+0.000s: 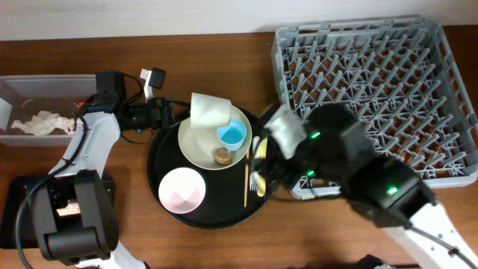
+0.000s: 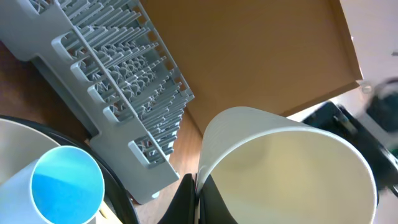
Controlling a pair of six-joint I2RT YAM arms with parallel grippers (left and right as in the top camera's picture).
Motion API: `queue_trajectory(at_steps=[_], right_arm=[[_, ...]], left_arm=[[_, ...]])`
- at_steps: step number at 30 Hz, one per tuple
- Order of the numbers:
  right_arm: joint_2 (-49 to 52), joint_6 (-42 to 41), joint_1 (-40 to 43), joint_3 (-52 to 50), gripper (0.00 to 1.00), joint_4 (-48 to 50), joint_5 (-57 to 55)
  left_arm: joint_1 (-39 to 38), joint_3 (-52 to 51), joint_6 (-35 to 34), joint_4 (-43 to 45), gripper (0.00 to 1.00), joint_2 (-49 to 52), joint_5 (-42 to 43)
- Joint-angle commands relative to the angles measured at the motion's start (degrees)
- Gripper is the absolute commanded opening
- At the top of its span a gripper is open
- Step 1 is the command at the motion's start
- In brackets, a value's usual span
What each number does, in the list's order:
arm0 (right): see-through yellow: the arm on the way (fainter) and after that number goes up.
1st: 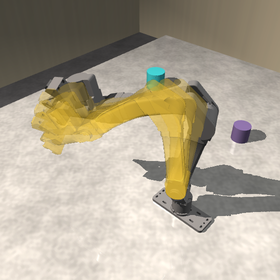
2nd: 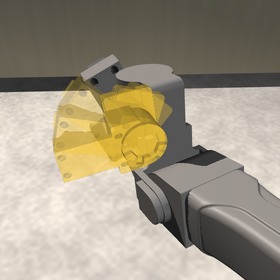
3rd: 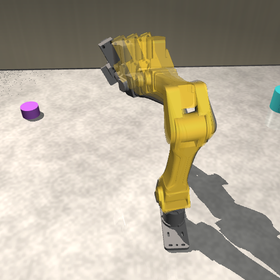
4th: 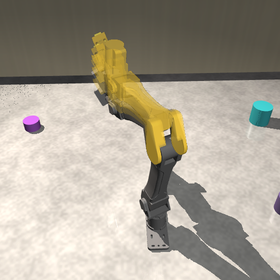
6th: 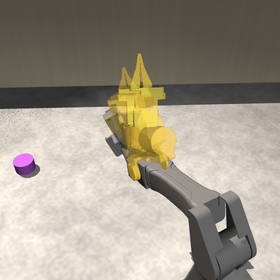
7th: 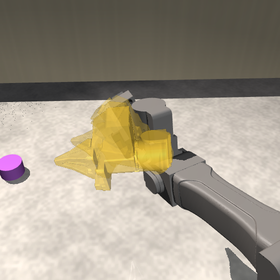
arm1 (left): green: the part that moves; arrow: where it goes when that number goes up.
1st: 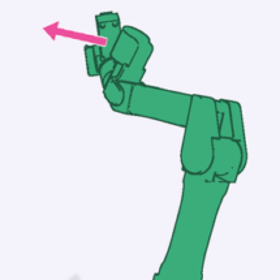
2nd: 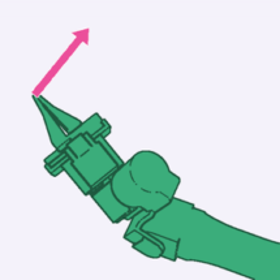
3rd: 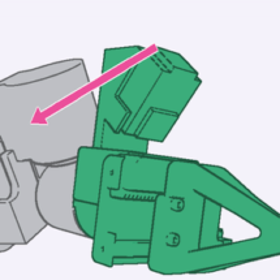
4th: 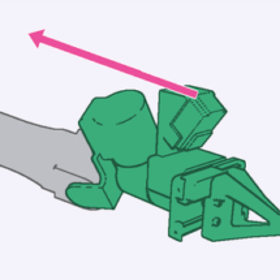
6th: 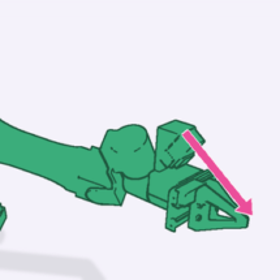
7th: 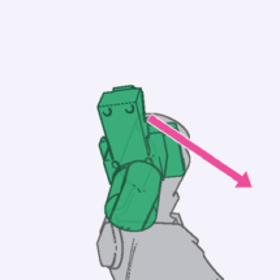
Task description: Sort waste into correct bins and load items into the dishwasher rack
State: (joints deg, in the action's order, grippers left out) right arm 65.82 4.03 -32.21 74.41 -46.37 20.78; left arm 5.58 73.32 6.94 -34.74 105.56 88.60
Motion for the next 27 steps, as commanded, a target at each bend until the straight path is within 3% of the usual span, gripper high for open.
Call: queue_trajectory(at_steps=[1, 5, 10, 15, 19, 20, 21, 23, 27], right_arm=[[4.4, -1.1, 10.6, 0.9, 0.80, -0.2, 21.0], [17.9, 9.3, 17.4, 0.9, 0.82, 2.9, 47.6], [28.2, 9.0, 18.0, 0.9, 0.81, 12.3, 54.1], [28.3, 8.4, 18.0, 0.9, 0.81, 18.1, 54.0], [28.4, -1.9, 17.9, 0.9, 0.82, 24.3, 47.9], [28.4, -5.6, 17.9, 0.9, 0.81, 24.3, 43.8], [28.4, -14.5, 18.1, 0.9, 0.80, 24.1, 34.7], [28.4, -19.9, 18.0, 0.9, 0.79, 22.6, 26.4], [28.4, -21.7, 17.9, 0.9, 0.87, 24.3, 29.2]], left_arm=[[0.2, 0.0, -0.2, 0.3, 0.00, 0.2, 1.6], [0.2, 0.0, -0.2, 0.5, 0.00, 0.2, 1.6], [0.2, 0.0, -0.2, 1.8, 0.00, 0.2, 1.6], [0.2, 0.0, 0.0, 1.8, 0.00, 0.2, 1.6], [0.1, 0.0, 0.0, 1.7, 0.00, 0.2, 1.6], [0.1, 0.0, 0.0, 1.7, 0.00, 0.2, 1.6], [0.1, 0.0, 0.0, 1.7, 0.00, 0.2, 1.6], [0.2, 0.0, 0.0, 1.7, 0.00, 0.2, 1.6], [0.1, 0.0, 0.0, 1.7, 0.00, 0.2, 1.6]])
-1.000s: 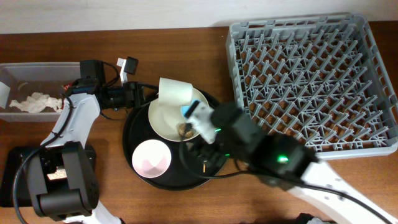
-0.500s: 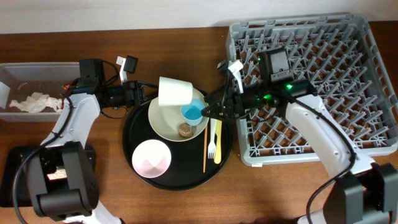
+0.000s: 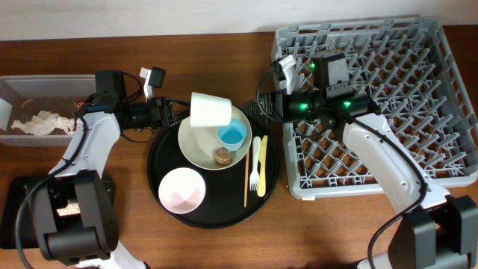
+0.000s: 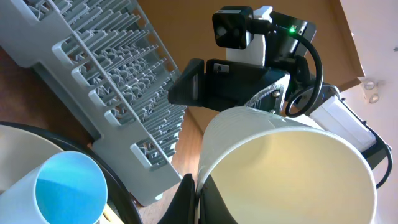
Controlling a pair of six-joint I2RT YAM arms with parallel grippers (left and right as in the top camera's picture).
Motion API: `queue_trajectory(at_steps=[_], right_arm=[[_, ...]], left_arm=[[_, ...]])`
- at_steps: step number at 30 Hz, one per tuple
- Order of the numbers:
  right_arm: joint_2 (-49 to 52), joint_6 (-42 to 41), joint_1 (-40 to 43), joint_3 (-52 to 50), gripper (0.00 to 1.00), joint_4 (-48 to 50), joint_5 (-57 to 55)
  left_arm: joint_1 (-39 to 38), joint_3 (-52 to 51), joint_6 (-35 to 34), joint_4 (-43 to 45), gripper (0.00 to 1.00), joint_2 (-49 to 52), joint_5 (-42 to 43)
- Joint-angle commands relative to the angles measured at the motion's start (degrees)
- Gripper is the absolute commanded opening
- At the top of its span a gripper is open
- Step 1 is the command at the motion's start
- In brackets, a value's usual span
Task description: Sort waste into correct bins and load items into the dishwasher rack
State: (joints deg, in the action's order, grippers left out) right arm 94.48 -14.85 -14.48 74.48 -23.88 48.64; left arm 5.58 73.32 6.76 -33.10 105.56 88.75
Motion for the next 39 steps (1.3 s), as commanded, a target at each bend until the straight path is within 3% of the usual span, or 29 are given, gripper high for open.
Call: queue_trajectory(at_steps=[1, 4, 6, 9, 14, 24, 39], right_arm=[[-0.2, -5.4, 0.2, 0.8, 0.87, 4.7, 4.3], [-0.2, -6.9, 0.3, 0.8, 0.87, 6.0, 6.3], [-0.2, -6.9, 0.2, 0.8, 0.87, 5.9, 7.2], [-0.2, -6.9, 0.2, 0.8, 0.88, 5.9, 7.3], [-0.2, -6.6, 0.0, 0.8, 0.88, 8.3, 13.8], [-0.2, 5.6, 0.4, 0.7, 0.92, 9.2, 17.4], [5.6, 7.1, -3.1, 0.7, 0.88, 16.0, 18.7]], left_arm=[[0.1, 0.0, 0.2, 0.1, 0.00, 0.2, 1.4], [-0.3, 0.0, 0.5, 3.2, 0.00, 0.4, 1.2], [-0.3, 0.0, -7.3, 8.4, 0.00, 1.4, -4.5], [-0.7, 0.0, -18.2, 18.4, 0.00, 3.3, -4.4], [-4.8, 0.0, -29.5, 31.4, 0.00, 3.7, 1.4], [-5.9, 0.0, -30.5, 32.7, 0.00, 3.7, 1.4], [-5.8, 0.0, -33.3, 37.8, 0.00, 3.7, 1.4]])
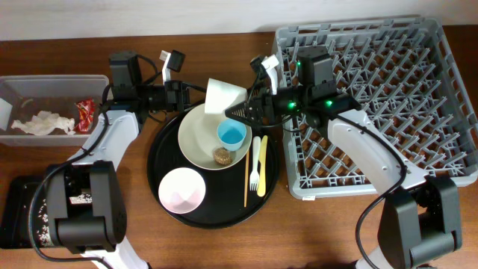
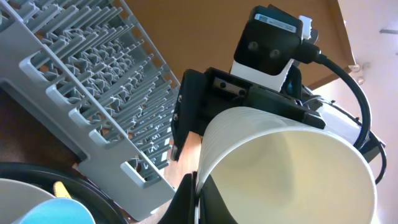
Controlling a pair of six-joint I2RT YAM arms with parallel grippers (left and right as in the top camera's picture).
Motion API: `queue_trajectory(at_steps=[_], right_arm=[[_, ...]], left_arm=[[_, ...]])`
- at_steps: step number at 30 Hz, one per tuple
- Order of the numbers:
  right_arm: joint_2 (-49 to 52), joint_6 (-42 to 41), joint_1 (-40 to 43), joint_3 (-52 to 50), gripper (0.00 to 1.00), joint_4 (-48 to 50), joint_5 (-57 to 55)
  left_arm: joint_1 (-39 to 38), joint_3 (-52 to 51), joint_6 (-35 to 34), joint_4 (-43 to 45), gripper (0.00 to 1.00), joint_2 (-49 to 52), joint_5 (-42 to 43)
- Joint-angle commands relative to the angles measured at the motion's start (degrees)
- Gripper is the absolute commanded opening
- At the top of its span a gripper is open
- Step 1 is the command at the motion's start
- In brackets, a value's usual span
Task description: Sort waste into correct bins and load items into the dishwasher rack
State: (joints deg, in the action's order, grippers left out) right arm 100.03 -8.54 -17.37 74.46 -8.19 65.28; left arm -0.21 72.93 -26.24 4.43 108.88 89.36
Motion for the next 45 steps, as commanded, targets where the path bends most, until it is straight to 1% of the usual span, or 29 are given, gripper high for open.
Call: queue_trajectory(at_steps=[1, 2, 4, 6, 9, 10, 12, 14, 16, 17, 18, 19, 21, 23, 26, 28, 31, 32, 34, 35, 37, 38, 39, 40, 41, 42, 43, 45], right_arm=[[0.1, 0.8, -0.3, 0.8, 0.87, 1.3, 3.3], [0.1, 0.7, -0.2, 0.8, 0.86, 2.8, 5.1], [0.0, -1.4, -0.2, 0.8, 0.78, 6.1, 7.8], [0.0, -1.4, -0.3, 0.8, 0.73, 5.6, 7.8], [0.0, -1.4, -0.3, 0.8, 0.61, 5.6, 7.8], [0.0, -1.4, -0.3, 0.8, 0.59, 5.6, 7.8], [0.0, -1.4, -0.3, 0.8, 0.50, 5.6, 7.8], [0.0, -1.4, -0.3, 0.8, 0.51, 5.6, 7.8], [0.0, -1.4, -0.3, 0.8, 0.51, 5.7, 8.3], [0.0, -1.4, -0.2, 0.8, 0.51, 5.7, 8.7], [0.0, -1.4, -0.2, 0.8, 0.51, 5.7, 9.0], [0.0, -1.4, -0.2, 0.8, 0.50, 5.7, 9.1], [-0.1, -2.0, -0.1, 0.8, 0.50, 5.7, 9.1], [-1.9, -4.1, 1.9, 0.8, 0.48, 5.7, 9.1], [-4.6, -5.9, 4.9, 0.8, 0.47, 4.8, 9.0], [-7.5, -5.8, 8.1, 0.8, 0.47, -0.5, 5.8], [-12.8, -5.0, 14.2, 0.8, 0.47, -10.0, -0.1], [-14.7, -3.4, 16.2, 0.8, 0.47, -13.6, -2.3], [-20.9, 0.2, 21.8, 0.8, 0.45, -25.2, -13.4], [-23.5, 2.2, 23.4, 0.8, 0.44, -29.3, -18.1], [-27.4, 3.9, 24.2, 0.8, 0.44, -35.9, -28.6], [-29.3, 3.9, 24.2, 0.8, 0.43, -39.1, -35.0], [-30.4, 3.8, 24.2, 0.8, 0.43, -42.3, -40.3], [-30.6, 3.8, 24.2, 0.8, 0.42, -44.4, -43.1], [-30.4, 3.8, 24.2, 0.8, 0.41, -46.0, -45.5], [-30.2, 3.6, 24.2, 0.8, 0.41, -47.1, -48.1], [-30.2, 3.6, 24.2, 1.0, 0.41, -48.0, -51.1], [-29.5, 2.1, 24.2, 4.3, 0.41, -51.3, -55.5]], left_arm=[[0.0, 0.4, -0.3, 0.3, 0.00, 0.4, 0.8], [0.0, 0.4, -0.3, 0.3, 0.00, 0.4, 0.8], [0.0, 0.4, -0.3, 0.3, 0.00, 0.4, 0.8], [0.2, 0.4, -0.3, 0.3, 0.00, 0.4, 0.8], [0.9, 0.4, -0.3, 0.2, 0.00, 0.4, 0.8], [1.0, 0.4, -0.3, 0.3, 0.00, 0.4, 0.8], [1.2, 0.4, -0.3, 0.3, 0.02, 0.4, 0.8], [1.2, 0.4, -0.3, 0.3, 0.08, 0.4, 0.8], [1.4, 0.4, -0.3, 0.3, 0.17, 0.4, 0.3], [2.0, 0.4, -0.3, 0.3, 0.26, 0.4, -0.9], [2.6, 0.4, -0.3, 0.3, 0.32, 0.4, -1.3], [4.2, 0.4, -0.3, 0.3, 0.40, 0.4, -1.3], [6.9, 0.4, -0.8, 0.3, 0.40, 0.4, -2.2], [10.3, 0.4, -0.8, -0.5, 0.40, 0.4, -2.2], [13.0, 0.4, -0.8, -2.4, 0.39, 0.4, -3.2], [14.7, 0.4, -0.7, -8.5, 0.39, 0.4, -7.9], [15.4, 0.3, -0.6, -11.4, 0.40, 0.4, -11.8], [15.4, 0.3, -0.2, -13.0, 0.41, 0.4, -13.6], [15.4, 0.3, 0.2, -19.1, 0.43, 0.4, -22.6], [15.4, 0.3, 0.2, -21.2, 0.44, 0.4, -26.5], [15.4, 0.3, 0.2, -24.3, 0.57, 0.4, -32.3], [15.4, 0.3, 0.2, -27.1, 0.67, 0.4, -37.1], [15.4, 0.3, 0.2, -29.9, 0.81, 0.4, -42.1], [15.4, 0.3, 0.2, -31.9, 0.86, 0.4, -45.9], [15.4, 0.3, 0.2, -33.3, 0.99, 0.4, -49.0], [15.4, 0.3, 0.2, -33.8, 0.99, 0.4, -51.0], [15.4, 0.3, 0.2, -33.7, 0.99, 0.4, -55.1], [15.4, 0.3, 0.2, -33.7, 0.99, 0.4, -61.3]])
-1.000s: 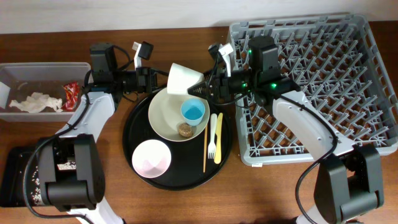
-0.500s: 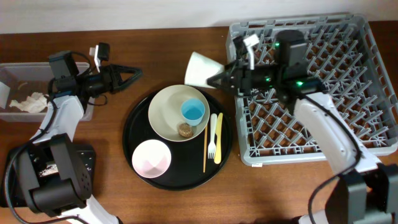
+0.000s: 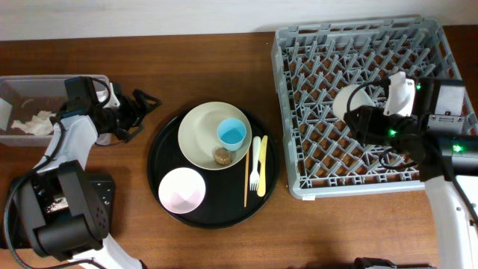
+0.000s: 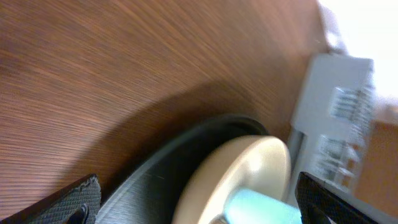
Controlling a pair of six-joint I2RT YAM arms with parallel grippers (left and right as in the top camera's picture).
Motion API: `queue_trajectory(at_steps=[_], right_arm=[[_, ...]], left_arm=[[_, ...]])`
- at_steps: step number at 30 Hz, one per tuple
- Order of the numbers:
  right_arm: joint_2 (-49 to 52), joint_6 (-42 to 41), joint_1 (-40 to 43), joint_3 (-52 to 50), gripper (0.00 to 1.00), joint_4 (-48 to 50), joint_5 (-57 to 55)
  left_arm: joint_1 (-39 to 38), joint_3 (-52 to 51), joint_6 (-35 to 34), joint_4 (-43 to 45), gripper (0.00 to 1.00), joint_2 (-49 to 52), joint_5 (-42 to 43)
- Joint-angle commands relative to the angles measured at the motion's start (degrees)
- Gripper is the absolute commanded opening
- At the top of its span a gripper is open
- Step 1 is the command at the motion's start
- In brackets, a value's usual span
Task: Sort waste into correct bins and load items into the dishwasher rack
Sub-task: 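Release the left gripper and carry the white cup into the rack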
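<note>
My right gripper (image 3: 364, 113) is shut on the white paper cup (image 3: 349, 99), holding it on its side over the middle of the grey dishwasher rack (image 3: 448, 52). Left of the black round tray (image 3: 160, 161), my left gripper (image 3: 143, 112) stands open and empty. The tray carries a cream plate (image 3: 198, 138) with a blue cup (image 3: 232, 135) and a brown food scrap (image 3: 221, 155), a pink bowl (image 3: 182, 189), a fork (image 3: 255, 170), a yellow knife (image 3: 263, 164) and a thin stick (image 3: 246, 175). In the left wrist view the open fingers (image 4: 71, 199) frame the tray (image 4: 161, 168), plate (image 4: 249, 168) and blue cup (image 4: 261, 208).
A clear bin (image 3: 15, 86) holding crumpled tissue (image 3: 33, 123) stands at the far left. A black bin (image 3: 15, 202) sits at the lower left beside my left arm's base. The rack fills the right half of the table.
The white cup has passed from my left gripper to my right one and is now over the rack. My left gripper has opened and drawn back to the left of the tray.
My left gripper held the white cup above the plate while the right arm came in from the right. Then the right gripper was close beside the cup, with the cup shifted toward it. Now the right gripper holds the cup over the rack and the left is open.
</note>
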State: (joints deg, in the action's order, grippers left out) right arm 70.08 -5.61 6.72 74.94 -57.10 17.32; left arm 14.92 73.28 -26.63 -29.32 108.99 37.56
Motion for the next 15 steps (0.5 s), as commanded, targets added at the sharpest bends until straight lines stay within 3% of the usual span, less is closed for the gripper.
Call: queue_trajectory(at_steps=[1, 7, 11, 15], right_arm=[[0.9, -0.8, 0.1, 5.3, 0.41, -3.7, -7.8], [19.6, -1.7, 0.1, 38.0, 0.41, -26.4, -17.2], [28.7, -1.7, 0.1, 39.6, 0.37, -26.4, -17.8], [36.0, 1.7, 0.0, 39.6, 0.33, -20.1, -16.6]], left_arm=[[0.3, 0.0, 0.5, 0.1, 0.99, 0.3, -10.8], [0.3, 0.0, 0.5, 0.1, 0.99, 0.3, -13.6], [0.2, 0.0, 0.5, 0.1, 0.99, 0.3, -13.6], [0.3, 0.0, 0.5, 0.1, 0.99, 0.3, -13.6]])
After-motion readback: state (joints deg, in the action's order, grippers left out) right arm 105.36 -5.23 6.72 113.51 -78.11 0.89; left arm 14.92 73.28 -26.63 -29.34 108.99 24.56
